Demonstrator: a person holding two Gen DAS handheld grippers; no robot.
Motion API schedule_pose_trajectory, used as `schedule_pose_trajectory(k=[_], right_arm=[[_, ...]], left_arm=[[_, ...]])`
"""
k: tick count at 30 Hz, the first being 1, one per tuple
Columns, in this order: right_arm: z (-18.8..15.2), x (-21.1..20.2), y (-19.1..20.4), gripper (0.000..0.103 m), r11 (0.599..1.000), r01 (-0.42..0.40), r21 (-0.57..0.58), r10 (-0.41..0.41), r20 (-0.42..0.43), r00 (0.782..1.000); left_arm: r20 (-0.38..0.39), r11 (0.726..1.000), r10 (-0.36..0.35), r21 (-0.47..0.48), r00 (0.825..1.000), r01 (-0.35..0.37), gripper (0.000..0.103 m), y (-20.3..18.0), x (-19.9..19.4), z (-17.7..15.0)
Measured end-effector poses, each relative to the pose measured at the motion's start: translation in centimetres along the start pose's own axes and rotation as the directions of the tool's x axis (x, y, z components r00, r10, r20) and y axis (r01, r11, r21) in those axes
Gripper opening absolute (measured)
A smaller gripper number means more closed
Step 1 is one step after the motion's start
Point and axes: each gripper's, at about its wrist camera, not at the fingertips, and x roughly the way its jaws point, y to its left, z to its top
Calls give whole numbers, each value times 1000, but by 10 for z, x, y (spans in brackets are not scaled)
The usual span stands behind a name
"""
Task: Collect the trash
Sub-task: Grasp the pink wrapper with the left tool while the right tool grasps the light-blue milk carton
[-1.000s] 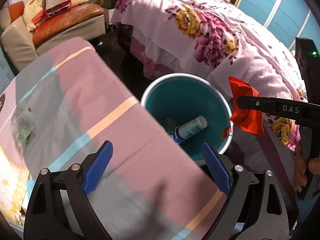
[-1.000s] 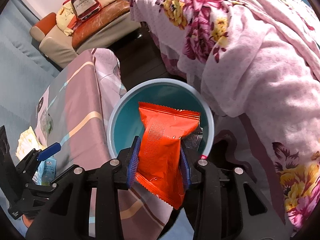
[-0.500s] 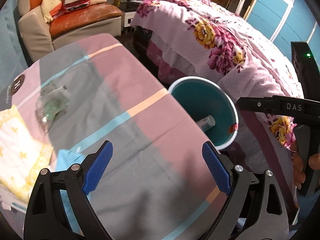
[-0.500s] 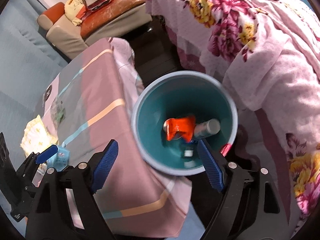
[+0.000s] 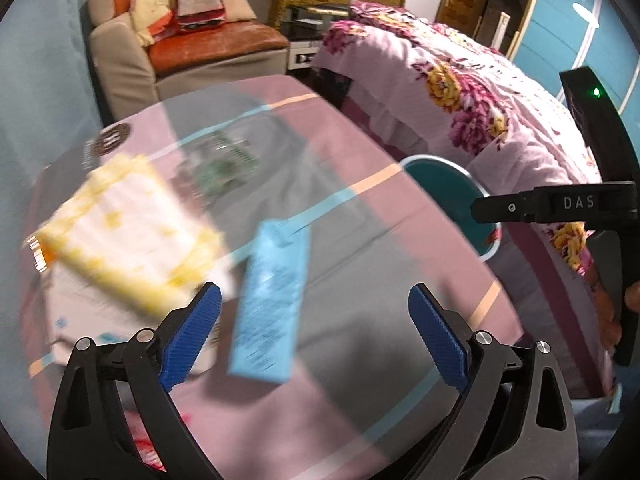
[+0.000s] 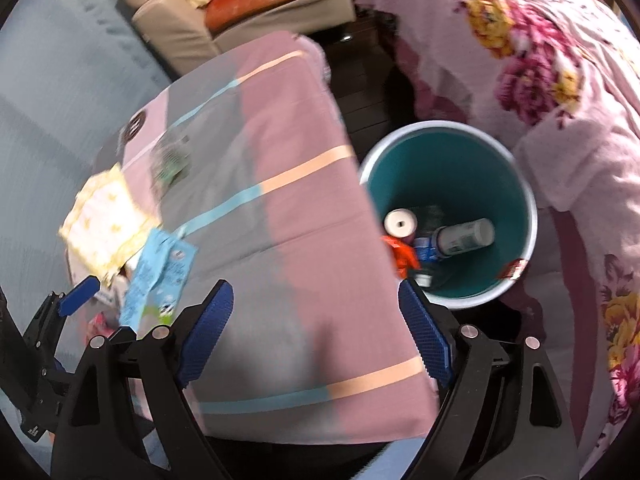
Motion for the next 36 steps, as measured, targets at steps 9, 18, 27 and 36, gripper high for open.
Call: schedule_pose_trajectory(k=[9, 18, 27, 36], right_arm=[[-12, 26, 85, 81, 991, -17, -136, 7, -75, 997], [-11, 58, 151, 81, 975, -54, -217, 22, -145, 989], [-5, 97, 172, 81, 981, -52, -189, 13, -202, 979], [-7, 103, 157, 81, 977, -10, -213, -29, -177, 984]], left_arm=[[-21, 993, 93, -65, 995, -95, 95, 71, -25, -46], [-44, 977, 143, -152, 989, -148, 95, 131, -45, -81], [-115, 965, 146, -204, 983, -167, 95, 167, -39, -111], [-177, 968, 67, -228, 982, -107, 95, 171, -17, -131]])
